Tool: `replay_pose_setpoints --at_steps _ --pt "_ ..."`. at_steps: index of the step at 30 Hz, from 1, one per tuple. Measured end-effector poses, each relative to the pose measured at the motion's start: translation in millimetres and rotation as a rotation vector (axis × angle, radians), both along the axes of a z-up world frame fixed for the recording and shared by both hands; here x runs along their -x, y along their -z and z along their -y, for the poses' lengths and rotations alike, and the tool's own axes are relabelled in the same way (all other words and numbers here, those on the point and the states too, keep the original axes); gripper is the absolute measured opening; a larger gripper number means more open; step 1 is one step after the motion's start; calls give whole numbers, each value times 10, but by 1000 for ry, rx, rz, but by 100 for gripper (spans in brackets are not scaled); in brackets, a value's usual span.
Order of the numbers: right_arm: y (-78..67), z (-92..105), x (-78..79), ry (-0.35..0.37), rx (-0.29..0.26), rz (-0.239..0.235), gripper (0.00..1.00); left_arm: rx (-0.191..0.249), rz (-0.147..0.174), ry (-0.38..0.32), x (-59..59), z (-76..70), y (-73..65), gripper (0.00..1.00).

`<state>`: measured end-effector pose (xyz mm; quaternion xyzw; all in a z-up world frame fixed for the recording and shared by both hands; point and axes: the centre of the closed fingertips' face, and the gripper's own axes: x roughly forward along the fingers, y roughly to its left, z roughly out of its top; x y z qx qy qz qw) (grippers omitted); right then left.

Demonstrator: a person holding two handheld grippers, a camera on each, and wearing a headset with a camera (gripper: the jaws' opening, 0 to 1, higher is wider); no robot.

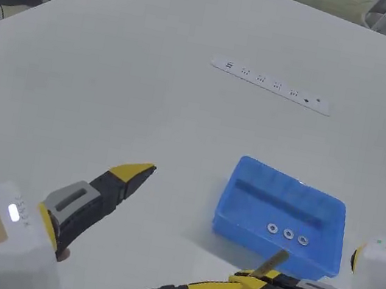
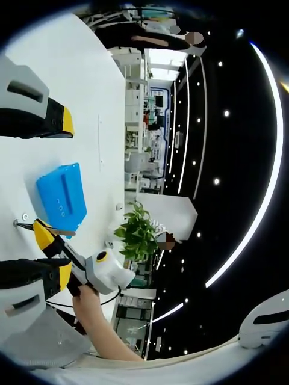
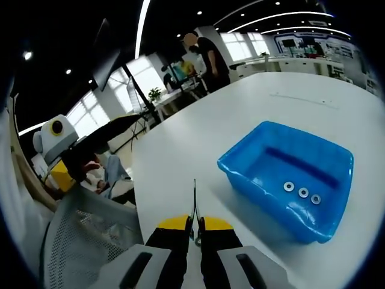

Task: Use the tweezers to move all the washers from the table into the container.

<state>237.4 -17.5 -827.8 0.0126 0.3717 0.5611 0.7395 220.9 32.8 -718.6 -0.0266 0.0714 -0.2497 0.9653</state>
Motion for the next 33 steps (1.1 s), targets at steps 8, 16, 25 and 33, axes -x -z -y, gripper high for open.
replay_pose_setpoints --at_steps 8,16,25,33 --pt "59 -15 28 -22 20 17 3 0 -1 3 2 5 1 84" --pt "24 -84 222 -235 76 258 4 -4 -1 5 0 11 5 84" --pt "51 -125 340 -408 107 452 3 -5 0 9 3 22 4 84" --pt "46 -123 290 -403 125 436 2 -6 0 14 6 28 5 84"
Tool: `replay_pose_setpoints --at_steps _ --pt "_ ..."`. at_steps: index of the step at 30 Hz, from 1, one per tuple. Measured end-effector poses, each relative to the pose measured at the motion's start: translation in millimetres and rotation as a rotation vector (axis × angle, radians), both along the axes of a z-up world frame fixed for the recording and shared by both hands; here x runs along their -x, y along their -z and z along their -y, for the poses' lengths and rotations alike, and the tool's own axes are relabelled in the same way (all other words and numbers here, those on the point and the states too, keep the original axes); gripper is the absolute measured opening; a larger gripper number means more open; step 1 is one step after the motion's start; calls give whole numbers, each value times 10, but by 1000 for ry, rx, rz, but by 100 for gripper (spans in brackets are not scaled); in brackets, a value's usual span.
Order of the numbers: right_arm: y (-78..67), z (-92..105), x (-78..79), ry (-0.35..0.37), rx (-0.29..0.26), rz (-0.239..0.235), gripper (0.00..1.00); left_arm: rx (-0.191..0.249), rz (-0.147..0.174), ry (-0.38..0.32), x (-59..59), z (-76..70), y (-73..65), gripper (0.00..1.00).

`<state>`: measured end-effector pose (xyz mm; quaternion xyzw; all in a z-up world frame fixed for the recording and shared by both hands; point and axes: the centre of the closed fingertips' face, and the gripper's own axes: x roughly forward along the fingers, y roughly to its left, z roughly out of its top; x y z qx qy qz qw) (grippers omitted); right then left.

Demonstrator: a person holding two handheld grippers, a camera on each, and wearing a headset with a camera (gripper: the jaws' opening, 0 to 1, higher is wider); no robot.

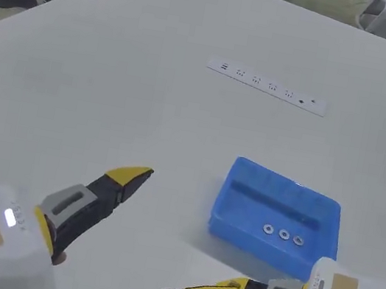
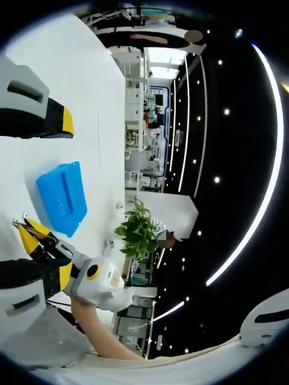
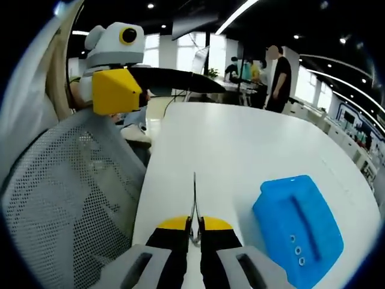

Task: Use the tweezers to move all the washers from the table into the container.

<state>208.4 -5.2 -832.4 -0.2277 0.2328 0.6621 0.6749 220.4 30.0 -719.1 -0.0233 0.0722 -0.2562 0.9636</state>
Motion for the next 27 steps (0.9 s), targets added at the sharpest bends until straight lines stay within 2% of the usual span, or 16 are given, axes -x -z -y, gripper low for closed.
replay_pose_setpoints --at_steps 3,8,11,13,17,20,23,25,27 --pt "-112 -9 -73 61 -60 -52 2 2 -1 0 0 -2 2 84" --pt "-284 18 -209 109 -96 -58 2 3 -2 3 3 -1 5 84" --pt "-373 10 -265 134 -122 -80 2 2 -2 7 4 5 5 84" --pt "-454 1 -321 157 -147 -87 2 1 -4 8 4 7 10 84" --pt "-650 -18 -460 224 -229 -136 2 0 -2 7 1 3 10 84" --pt "-831 -5 -634 298 -334 -206 2 2 -1 6 1 1 8 84" --pt "-955 58 -845 380 -409 -242 3 0 0 6 2 3 6 84" --pt "-1002 120 -1009 441 -444 -249 3 0 3 3 0 -1 1 84" --pt "-1003 173 -1132 477 -449 -245 3 1 3 0 -2 -7 -1 84"
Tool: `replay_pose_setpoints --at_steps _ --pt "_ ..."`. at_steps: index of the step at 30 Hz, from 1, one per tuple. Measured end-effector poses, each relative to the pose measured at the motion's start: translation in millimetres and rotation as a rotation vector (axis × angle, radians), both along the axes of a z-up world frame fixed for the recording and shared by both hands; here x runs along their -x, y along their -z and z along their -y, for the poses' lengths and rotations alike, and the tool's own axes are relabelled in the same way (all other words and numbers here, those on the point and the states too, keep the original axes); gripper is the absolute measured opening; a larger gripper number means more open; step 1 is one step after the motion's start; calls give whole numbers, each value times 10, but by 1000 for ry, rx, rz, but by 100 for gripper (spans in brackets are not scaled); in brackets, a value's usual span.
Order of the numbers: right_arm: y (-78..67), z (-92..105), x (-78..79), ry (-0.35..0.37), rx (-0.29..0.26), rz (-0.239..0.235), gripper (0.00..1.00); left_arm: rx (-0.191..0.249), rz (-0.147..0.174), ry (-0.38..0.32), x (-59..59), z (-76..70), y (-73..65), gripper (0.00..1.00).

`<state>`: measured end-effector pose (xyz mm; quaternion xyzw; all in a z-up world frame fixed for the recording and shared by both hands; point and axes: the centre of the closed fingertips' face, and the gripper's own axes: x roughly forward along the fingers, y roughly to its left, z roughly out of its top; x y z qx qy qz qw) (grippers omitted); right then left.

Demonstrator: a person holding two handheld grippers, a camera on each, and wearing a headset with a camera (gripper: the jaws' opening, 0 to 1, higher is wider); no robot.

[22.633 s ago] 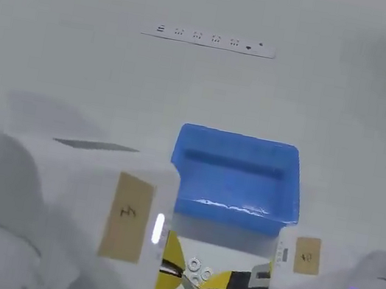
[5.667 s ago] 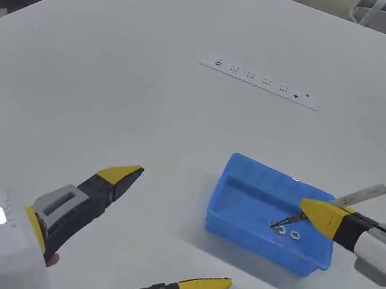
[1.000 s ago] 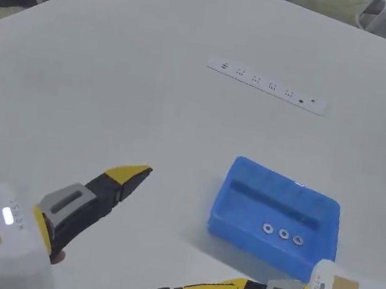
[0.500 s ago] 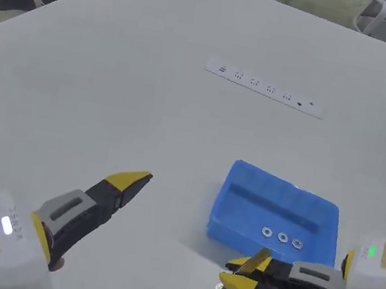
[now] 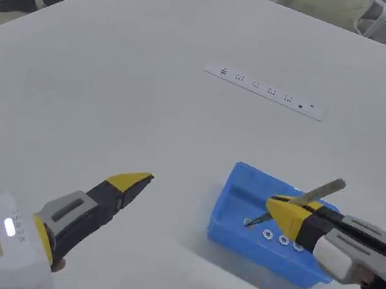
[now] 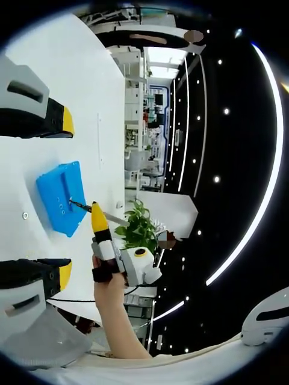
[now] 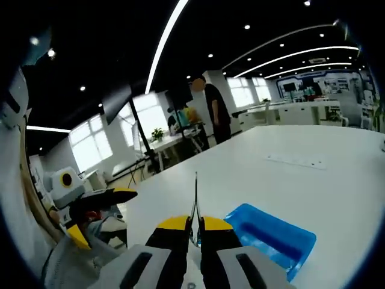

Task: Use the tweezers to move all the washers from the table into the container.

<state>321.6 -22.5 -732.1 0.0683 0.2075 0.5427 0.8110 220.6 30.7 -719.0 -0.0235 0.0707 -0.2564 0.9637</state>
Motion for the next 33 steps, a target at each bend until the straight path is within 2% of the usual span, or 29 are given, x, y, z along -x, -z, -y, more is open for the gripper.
replay_pose_setpoints --at_steps 4,7,13,15,18,21,22,24,28,30,33 --pt "48 51 -164 40 12 -13 3 -2 1 -2 -2 -1 -2 84" --pt "151 64 -261 66 37 -35 3 0 3 -4 -3 -3 -7 84" --pt "344 21 -370 95 92 -72 3 -3 2 -14 -10 -22 -1 84" --pt "378 -9 -391 95 104 -76 3 -5 -11 -15 -17 -21 25 85" --pt "429 -49 -405 88 125 -80 3 -42 -22 -25 -27 -32 79 85" --pt "526 -58 -413 87 158 -94 3 -131 -76 -51 -44 -88 239 86" --pt "579 -49 -413 86 183 -99 3 -152 -100 -54 -41 -97 291 86" --pt "626 -50 -418 83 194 -104 3 -188 -142 -40 -28 -85 390 88" --pt "696 -48 -426 77 216 -115 3 -205 -167 -18 -19 -49 455 89" --pt "738 -35 -437 78 239 -115 3 -201 -183 -12 -7 -50 474 89" --pt "765 -22 -450 81 254 -112 3 -190 -191 -14 -2 -60 476 86"
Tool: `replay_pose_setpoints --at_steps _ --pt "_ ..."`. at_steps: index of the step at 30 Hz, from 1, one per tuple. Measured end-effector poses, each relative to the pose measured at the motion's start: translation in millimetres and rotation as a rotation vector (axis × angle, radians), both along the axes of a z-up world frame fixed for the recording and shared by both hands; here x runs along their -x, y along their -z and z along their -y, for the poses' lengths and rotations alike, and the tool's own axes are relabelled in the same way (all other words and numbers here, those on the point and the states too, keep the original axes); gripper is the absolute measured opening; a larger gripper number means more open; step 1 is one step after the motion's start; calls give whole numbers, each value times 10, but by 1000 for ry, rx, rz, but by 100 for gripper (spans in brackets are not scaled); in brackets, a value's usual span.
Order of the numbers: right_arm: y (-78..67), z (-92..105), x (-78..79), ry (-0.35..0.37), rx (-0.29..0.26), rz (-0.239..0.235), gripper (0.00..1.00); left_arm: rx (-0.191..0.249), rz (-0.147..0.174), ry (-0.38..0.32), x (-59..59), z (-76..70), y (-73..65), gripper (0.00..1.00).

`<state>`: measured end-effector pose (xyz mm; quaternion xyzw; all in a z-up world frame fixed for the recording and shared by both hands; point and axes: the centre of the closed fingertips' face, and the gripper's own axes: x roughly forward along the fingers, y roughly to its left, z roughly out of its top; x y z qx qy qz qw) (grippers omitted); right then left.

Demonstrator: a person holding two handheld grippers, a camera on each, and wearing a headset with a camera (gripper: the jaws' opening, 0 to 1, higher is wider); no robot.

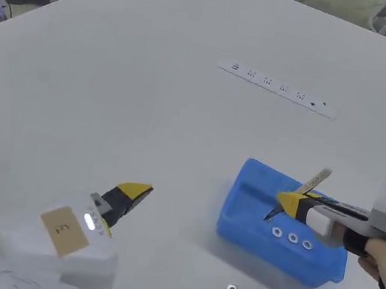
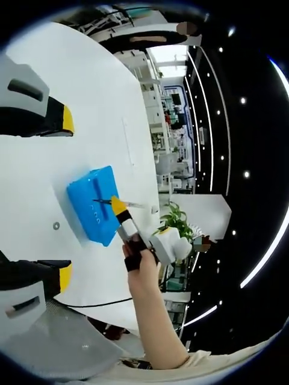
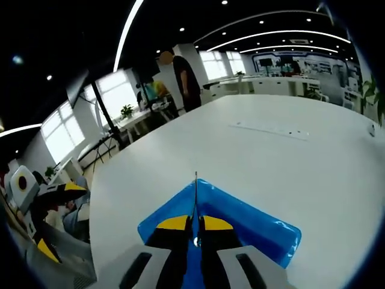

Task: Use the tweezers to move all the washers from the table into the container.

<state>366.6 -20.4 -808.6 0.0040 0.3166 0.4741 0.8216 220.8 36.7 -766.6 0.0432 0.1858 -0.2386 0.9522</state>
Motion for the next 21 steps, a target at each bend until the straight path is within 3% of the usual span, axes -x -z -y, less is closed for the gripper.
replay_pose_setpoints --at_steps 8,13,15,21 --pt "88 -54 44 -54 42 34 3 63 -12 -17 -18 -6 -22 89" --pt "144 -98 100 -95 75 57 3 36 -39 -7 -2 22 47 90" --pt "147 -111 117 -106 81 64 3 15 -32 -5 4 24 47 90" --pt "190 -52 82 -123 125 96 3 29 -11 -12 -4 18 4 90"
